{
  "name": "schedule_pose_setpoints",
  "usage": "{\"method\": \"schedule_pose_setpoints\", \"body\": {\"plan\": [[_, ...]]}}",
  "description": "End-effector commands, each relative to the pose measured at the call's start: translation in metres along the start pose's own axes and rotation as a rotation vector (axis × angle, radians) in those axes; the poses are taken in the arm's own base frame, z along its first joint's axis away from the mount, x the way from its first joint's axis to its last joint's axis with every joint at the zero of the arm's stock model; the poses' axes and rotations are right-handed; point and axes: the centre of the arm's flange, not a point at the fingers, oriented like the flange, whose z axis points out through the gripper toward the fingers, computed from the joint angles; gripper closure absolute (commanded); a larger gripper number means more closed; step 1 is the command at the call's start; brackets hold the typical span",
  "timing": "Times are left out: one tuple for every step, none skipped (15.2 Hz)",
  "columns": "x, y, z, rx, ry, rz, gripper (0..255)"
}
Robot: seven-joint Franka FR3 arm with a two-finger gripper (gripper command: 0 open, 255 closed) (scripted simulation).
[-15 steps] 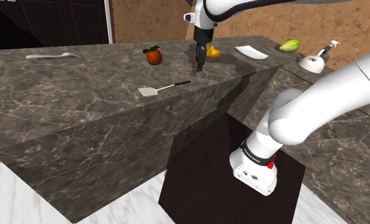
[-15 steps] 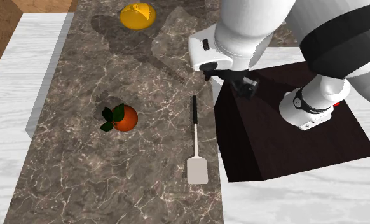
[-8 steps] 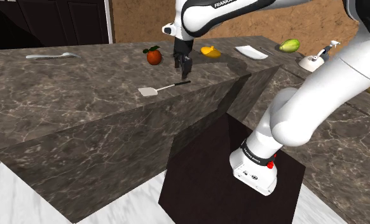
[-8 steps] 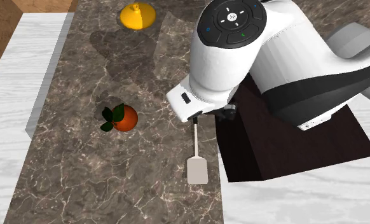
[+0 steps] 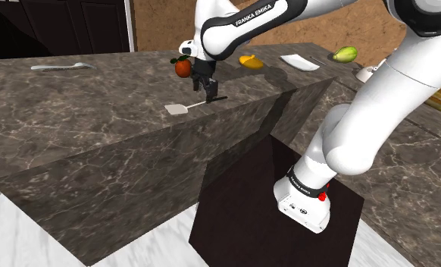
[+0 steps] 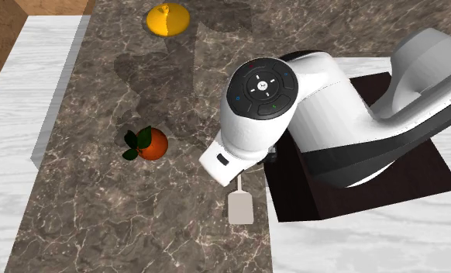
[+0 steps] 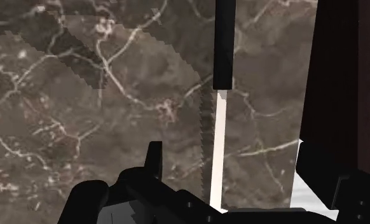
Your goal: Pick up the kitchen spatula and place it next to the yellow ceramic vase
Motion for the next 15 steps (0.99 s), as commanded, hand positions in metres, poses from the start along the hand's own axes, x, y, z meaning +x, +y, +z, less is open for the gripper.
{"method": "schedule_pose_setpoints", "body": {"plan": [[0.000, 0.001, 0.011, -0.001, 0.000, -0.002, 0], [0.000, 0.001, 0.016, -0.001, 0.000, -0.002, 0], [0.000, 0.001, 0.024, -0.001, 0.000, -0.002, 0], [0.000, 0.001, 0.024, -0.001, 0.000, -0.002, 0], [0.000, 0.001, 0.024, -0.001, 0.000, -0.002, 0], [0.000, 0.001, 0.024, -0.001, 0.000, -0.002, 0], [0.000, 0.001, 0.024, -0.001, 0.000, -0.002, 0], [0.000, 0.001, 0.024, -0.001, 0.000, -0.002, 0], [0.000, 0.001, 0.024, -0.001, 0.000, -0.002, 0], [0.000, 0.001, 0.024, -0.001, 0.000, -0.002, 0], [0.000, 0.001, 0.024, -0.001, 0.000, -0.002, 0], [0.000, 0.001, 0.024, -0.001, 0.000, -0.002, 255], [0.000, 0.001, 0.024, -0.001, 0.000, -0.002, 255], [0.000, 0.001, 0.024, -0.001, 0.000, -0.002, 255], [0.000, 0.001, 0.024, -0.001, 0.000, -0.002, 255]]}}
